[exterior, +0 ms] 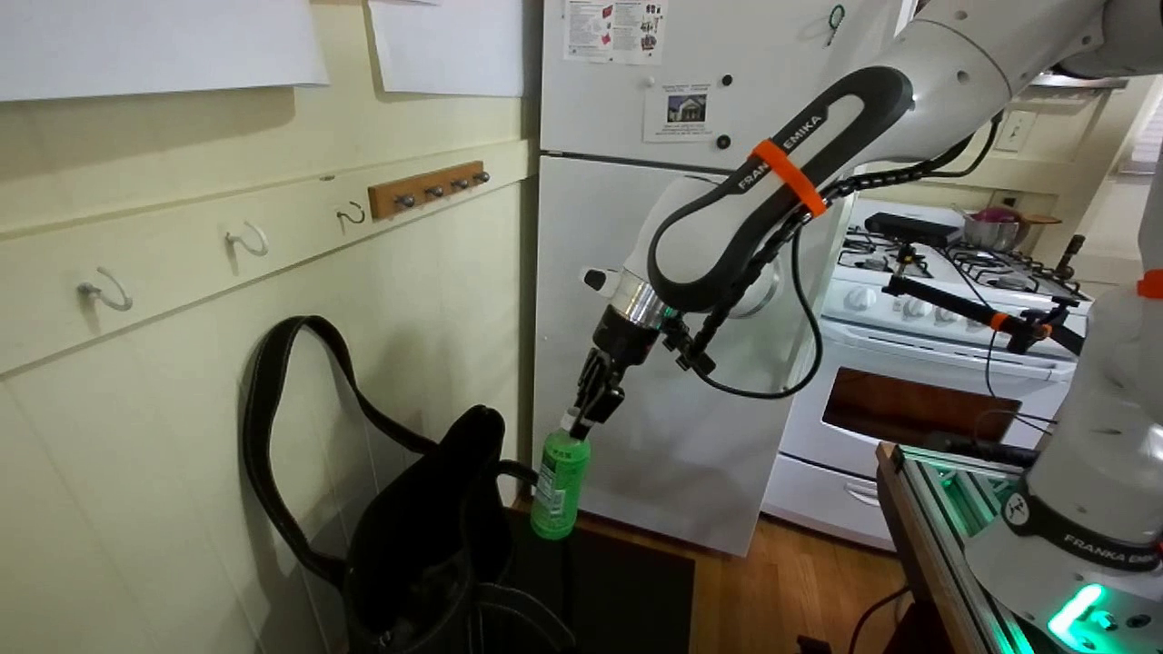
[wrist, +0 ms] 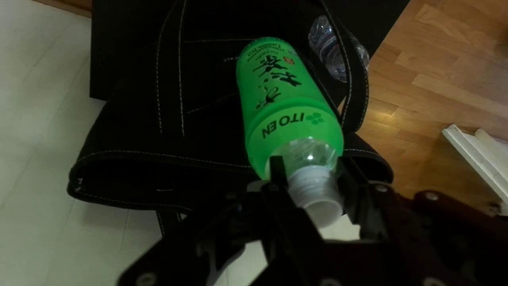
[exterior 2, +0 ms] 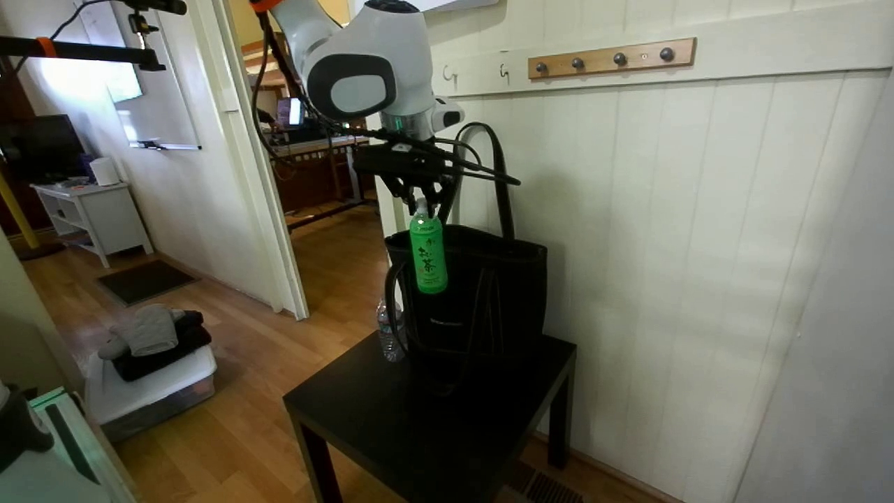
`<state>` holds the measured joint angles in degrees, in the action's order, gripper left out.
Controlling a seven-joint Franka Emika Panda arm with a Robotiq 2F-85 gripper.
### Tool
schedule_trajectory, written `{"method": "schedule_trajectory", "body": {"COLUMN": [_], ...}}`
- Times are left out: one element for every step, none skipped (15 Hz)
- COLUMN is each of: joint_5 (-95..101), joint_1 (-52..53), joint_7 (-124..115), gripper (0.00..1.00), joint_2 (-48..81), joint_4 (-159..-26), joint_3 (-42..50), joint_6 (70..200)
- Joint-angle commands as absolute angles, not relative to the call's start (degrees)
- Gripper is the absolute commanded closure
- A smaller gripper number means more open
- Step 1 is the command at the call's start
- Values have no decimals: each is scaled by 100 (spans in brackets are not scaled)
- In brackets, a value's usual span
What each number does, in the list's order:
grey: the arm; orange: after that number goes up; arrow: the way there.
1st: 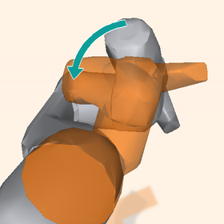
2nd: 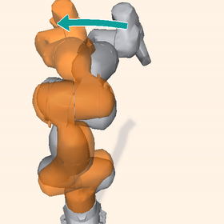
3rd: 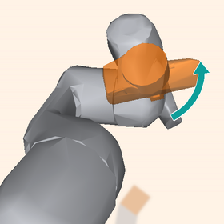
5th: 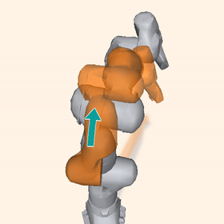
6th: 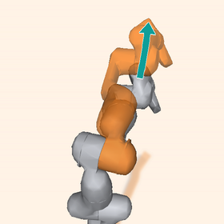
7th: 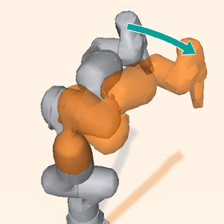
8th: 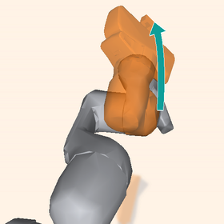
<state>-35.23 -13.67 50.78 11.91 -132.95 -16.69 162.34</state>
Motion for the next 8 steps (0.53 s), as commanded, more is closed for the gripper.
{"method": "schedule_trajectory", "body": {"joint_5": [-3948,-4042,-4144,-4230,-4419,-4538,-4748,-4865], "joint_1": [-1409,-1416,-1431,-1446,-1503,-1523,-1602,-1658], "joint_7": [5143,5145,5153,5156,5246,5241,5307,5348], "gripper": [88,88,88,88,88,88,88,88], "joint_2": [1102,1148,1195,1234,1287,1339,1424,1502], "joint_4": [-13802,-13877,-13944,-13993,-14013,-14052,-14017,-13994], "joint_3": [-1752,-1766,-1779,-1784,-1845,-1861,-1930,-1970], "joint_6": [16867,16998,17118,17196,17264,17371,17445,17501]}}
